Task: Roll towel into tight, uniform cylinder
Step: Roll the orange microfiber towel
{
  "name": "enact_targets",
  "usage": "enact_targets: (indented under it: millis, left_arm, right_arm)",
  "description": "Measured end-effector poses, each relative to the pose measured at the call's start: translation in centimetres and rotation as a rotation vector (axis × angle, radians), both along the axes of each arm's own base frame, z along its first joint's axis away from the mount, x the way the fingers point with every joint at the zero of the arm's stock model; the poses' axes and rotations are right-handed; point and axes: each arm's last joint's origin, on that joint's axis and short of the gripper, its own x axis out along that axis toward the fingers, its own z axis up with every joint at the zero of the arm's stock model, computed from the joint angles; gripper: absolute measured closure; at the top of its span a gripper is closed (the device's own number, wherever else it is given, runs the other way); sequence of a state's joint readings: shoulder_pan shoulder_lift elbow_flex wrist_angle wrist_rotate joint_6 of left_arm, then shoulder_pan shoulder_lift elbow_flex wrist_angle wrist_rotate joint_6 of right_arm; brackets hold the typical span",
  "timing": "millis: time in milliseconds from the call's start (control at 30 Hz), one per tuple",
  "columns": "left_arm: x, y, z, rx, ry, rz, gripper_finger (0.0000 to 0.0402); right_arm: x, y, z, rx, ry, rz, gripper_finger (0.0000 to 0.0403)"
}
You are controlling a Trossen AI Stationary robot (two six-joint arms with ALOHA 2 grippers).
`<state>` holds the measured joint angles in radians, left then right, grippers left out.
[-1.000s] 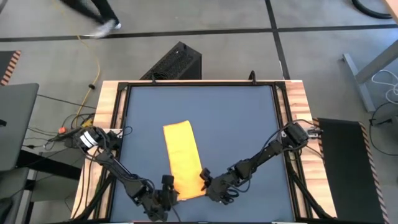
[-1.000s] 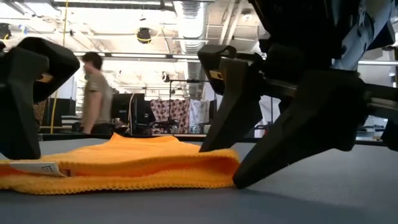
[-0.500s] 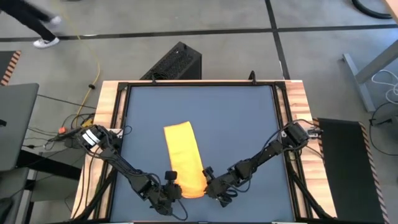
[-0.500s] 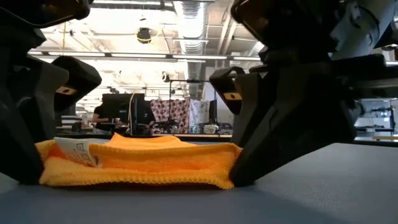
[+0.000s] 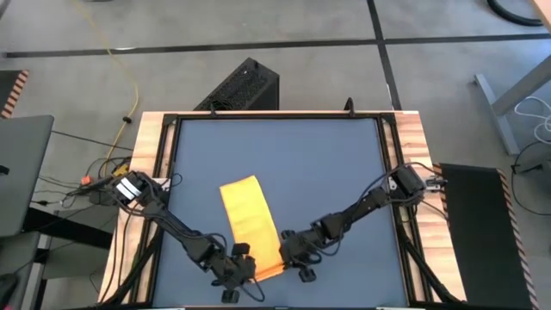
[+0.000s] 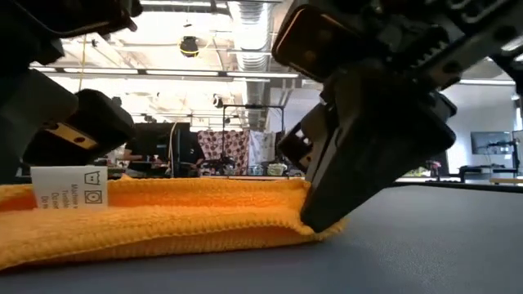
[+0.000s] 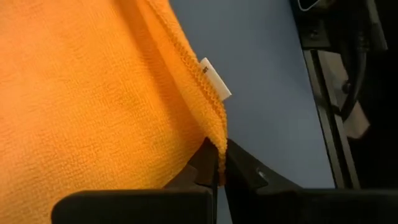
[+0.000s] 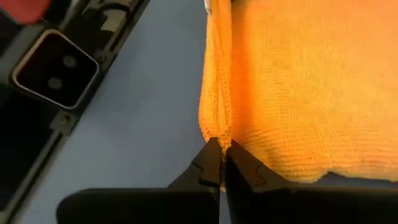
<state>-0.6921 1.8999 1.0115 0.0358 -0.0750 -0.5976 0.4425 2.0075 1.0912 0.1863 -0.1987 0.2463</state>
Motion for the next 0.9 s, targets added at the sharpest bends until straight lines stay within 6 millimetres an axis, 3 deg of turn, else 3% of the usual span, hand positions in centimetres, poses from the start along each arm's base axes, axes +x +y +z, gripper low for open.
enact_targets:
  millis: [167,333,467,733,900]
  left_arm:
    - [0.5,1.0,-0.2,-0.007,0.041,0.032,0.0401]
    - [0.9,1.6,-0.2,0.003,0.044,0.042,0.0400]
    - [0.8,1.5,-0.1,0.002,0.042,0.010,0.0375]
    - [0.0,0.0,0.6,-0.021,0.044,-0.025,0.0306]
    - [-1.6,-2.2,0.9,0.107,-0.075,-0.021,0.0293]
  right_arm:
    - [0.2,-0.5,0.0,0.118,0.084,-0.031,0.0376]
    - [0.1,-0.6,-0.1,0.115,0.109,-0.040,0.0366]
    - [0.0,-0.6,-0.2,0.104,0.107,-0.030,0.0354]
    - [0.2,-0.8,-0.2,0.091,0.092,-0.021,0.0347]
    - [0.2,-0.8,-0.1,0.090,0.090,-0.020,0.0347]
